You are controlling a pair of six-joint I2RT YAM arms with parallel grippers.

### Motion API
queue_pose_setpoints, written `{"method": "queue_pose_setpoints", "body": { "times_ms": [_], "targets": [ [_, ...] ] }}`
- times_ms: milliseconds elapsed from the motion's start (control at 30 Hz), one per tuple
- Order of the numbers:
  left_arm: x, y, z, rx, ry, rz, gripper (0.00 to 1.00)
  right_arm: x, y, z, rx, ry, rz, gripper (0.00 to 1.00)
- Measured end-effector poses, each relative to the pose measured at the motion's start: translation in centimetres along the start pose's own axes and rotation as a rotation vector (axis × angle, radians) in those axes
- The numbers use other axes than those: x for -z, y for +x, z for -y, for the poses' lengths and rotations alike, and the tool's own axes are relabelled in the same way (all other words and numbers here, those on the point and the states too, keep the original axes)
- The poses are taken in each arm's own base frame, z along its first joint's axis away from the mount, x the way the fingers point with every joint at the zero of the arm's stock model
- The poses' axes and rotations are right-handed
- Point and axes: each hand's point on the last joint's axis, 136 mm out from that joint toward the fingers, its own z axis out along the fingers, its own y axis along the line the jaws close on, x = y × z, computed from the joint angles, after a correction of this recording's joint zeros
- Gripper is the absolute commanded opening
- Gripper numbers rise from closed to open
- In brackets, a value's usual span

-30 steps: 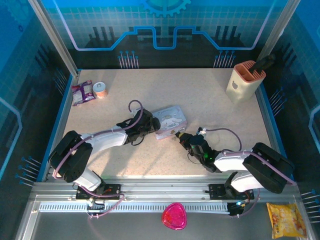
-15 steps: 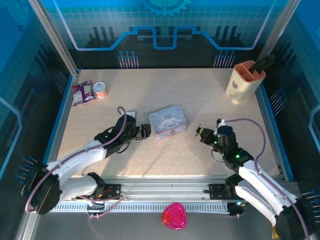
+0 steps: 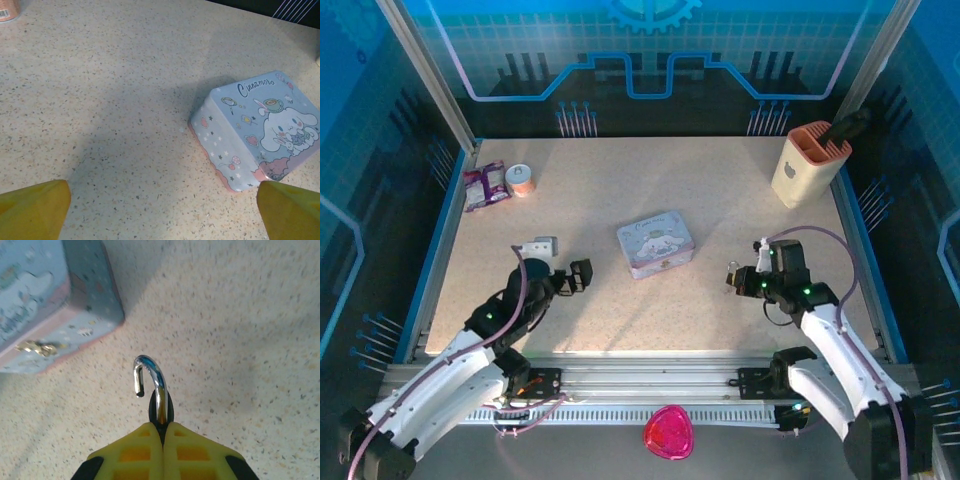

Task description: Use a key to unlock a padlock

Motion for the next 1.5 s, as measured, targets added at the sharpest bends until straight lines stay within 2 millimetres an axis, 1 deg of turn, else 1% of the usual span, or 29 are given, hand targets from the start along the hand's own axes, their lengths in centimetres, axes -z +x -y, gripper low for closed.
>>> {"method": "queue_pose_setpoints", "body": {
  "times_ms": [133, 333, 467, 667, 833, 967, 1100, 1200, 1267, 1300, 1333, 1400, 1433, 1467, 1500],
  "targets": [
    [-0.4, 0.4, -0.3, -0.007, -0.018, -0.019, 0.97, -1.3, 1.3, 0.5, -0.012, 0.004, -0.088, 0.0],
    [-0.7, 0.9, -0.5, -0.011, -0.029, -0.036, 0.97, -2.4, 2.1, 1.2, -0.028, 0.028, -0.143, 0.0],
    [-0.7, 1.0, -0.5, -0.011, -0.029, -0.036, 0.98, -3.4, 3.1, 2.0, -0.049, 0.053, -0.206, 0.01],
    [-0.7, 1.0, -0.6, -0.01, -0.03, -0.03, 0.98, -3.9, 2.4, 2.2, -0.059, 0.068, -0.22, 0.16],
    [-0.6, 0.7, -0.7, -0.007, -0.036, -0.017, 0.99, -3.6, 2.0, 2.6, -0.06, 0.098, -0.194, 0.31],
    [-0.7, 0.8, -1.0, -0.007, -0.048, -0.017, 0.99, -2.7, 1.0, 2.5, -0.049, 0.11, -0.134, 0.43],
    [-0.6, 0.7, -1.3, -0.006, -0.066, -0.008, 0.99, -1.7, 0.5, 2.6, -0.039, 0.127, -0.091, 0.55],
    [-0.6, 0.4, -1.8, -0.006, -0.093, 0.01, 0.99, -0.4, -0.5, 2.3, -0.024, 0.132, -0.044, 0.65],
    [-0.6, -0.2, -2.1, -0.002, -0.115, 0.038, 0.99, 0.8, -2.1, 1.5, -0.003, 0.121, 0.022, 0.74],
    [-0.6, -0.6, -2.1, -0.001, -0.125, 0.054, 0.99, 1.5, -3.0, 1.2, 0.01, 0.118, 0.058, 0.76],
    [-0.7, -1.1, -2.3, -0.006, -0.14, 0.073, 0.99, 2.2, -4.0, 0.7, 0.028, 0.115, 0.098, 0.79],
    [-0.9, -2.2, -2.4, -0.025, -0.17, 0.11, 0.99, 3.6, -6.0, 0.0, 0.065, 0.117, 0.174, 0.9],
    [-1.1, -2.7, -2.6, -0.044, -0.193, 0.13, 0.99, 4.2, -6.9, -0.2, 0.086, 0.124, 0.213, 0.97],
    [-1.3, -3.2, -2.8, -0.065, -0.216, 0.151, 0.99, 4.7, -7.7, -0.3, 0.106, 0.132, 0.247, 1.0],
    [-1.4, -3.8, -3.0, -0.085, -0.236, 0.174, 0.99, 5.0, -8.4, -0.3, 0.128, 0.143, 0.279, 1.0]
  ]
}}
